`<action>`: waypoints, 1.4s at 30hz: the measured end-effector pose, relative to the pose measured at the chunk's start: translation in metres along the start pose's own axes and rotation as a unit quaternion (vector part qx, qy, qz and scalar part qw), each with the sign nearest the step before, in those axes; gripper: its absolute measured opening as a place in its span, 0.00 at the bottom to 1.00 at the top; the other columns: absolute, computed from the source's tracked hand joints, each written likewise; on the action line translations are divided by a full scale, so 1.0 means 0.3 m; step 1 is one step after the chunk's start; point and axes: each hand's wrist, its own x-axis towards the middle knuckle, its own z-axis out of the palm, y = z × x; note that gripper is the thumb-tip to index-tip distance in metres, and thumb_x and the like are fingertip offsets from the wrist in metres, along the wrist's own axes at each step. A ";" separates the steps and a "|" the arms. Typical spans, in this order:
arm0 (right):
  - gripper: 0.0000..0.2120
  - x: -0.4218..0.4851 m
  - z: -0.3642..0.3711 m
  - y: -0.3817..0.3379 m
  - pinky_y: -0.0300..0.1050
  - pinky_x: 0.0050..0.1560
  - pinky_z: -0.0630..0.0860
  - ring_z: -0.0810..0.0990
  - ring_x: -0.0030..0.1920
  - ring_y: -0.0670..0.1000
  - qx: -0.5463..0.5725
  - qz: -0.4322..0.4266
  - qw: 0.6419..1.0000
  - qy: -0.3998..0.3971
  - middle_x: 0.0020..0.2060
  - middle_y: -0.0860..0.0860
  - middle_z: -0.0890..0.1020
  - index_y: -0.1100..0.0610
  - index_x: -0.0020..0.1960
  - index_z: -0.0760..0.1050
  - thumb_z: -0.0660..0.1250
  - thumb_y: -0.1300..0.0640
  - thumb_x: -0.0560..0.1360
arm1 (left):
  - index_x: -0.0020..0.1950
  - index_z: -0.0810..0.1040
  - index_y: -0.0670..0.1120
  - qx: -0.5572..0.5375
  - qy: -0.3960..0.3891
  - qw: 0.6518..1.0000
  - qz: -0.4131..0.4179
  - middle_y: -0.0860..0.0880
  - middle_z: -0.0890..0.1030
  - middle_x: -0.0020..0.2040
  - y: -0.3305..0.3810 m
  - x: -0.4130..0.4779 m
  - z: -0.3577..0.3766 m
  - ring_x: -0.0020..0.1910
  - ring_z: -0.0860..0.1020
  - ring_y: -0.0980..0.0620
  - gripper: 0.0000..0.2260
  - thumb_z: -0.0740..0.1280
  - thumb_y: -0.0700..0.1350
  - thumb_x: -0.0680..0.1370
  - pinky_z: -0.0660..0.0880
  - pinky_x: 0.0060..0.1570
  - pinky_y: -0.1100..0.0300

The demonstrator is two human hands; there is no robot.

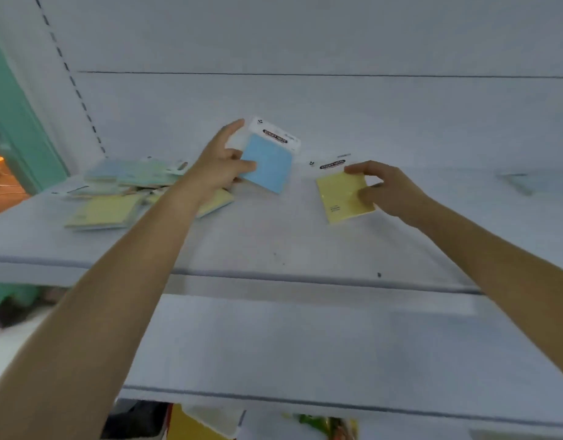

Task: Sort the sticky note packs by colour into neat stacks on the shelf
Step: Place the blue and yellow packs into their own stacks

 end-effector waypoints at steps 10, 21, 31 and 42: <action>0.24 -0.184 -0.425 0.291 0.35 0.37 0.71 0.75 0.39 0.51 -0.015 0.043 0.988 0.146 0.49 0.58 0.77 0.48 0.59 0.74 0.57 0.70 0.71 | 0.65 0.71 0.45 -0.064 -0.025 0.995 0.073 0.45 0.70 0.53 0.139 0.107 0.680 0.50 0.74 0.50 0.20 0.66 0.35 0.74 0.75 0.35 0.68; 0.19 0.097 -0.633 0.502 0.41 0.44 0.73 0.74 0.52 0.54 -0.110 0.000 0.991 0.079 0.61 0.58 0.76 0.56 0.62 0.75 0.58 0.66 0.74 | 0.66 0.71 0.45 -0.082 0.106 0.990 0.038 0.45 0.71 0.54 0.224 0.201 1.031 0.50 0.73 0.49 0.20 0.66 0.35 0.74 0.74 0.31 0.70; 0.19 0.178 -0.551 0.565 0.49 0.66 0.63 0.63 0.65 0.61 -0.229 -0.002 0.973 0.038 0.63 0.60 0.68 0.56 0.64 0.73 0.51 0.63 0.78 | 0.66 0.71 0.44 -0.048 0.171 0.984 0.015 0.44 0.70 0.54 0.211 0.154 0.960 0.51 0.72 0.48 0.21 0.66 0.34 0.74 0.74 0.36 0.65; 0.20 0.116 -0.610 0.553 0.50 0.69 0.60 0.61 0.69 0.58 -0.225 -0.046 0.973 0.005 0.68 0.58 0.65 0.55 0.69 0.66 0.55 0.51 0.79 | 0.67 0.70 0.45 -0.045 0.120 0.992 0.013 0.46 0.71 0.53 0.263 0.196 1.102 0.50 0.73 0.49 0.21 0.65 0.34 0.75 0.74 0.35 0.69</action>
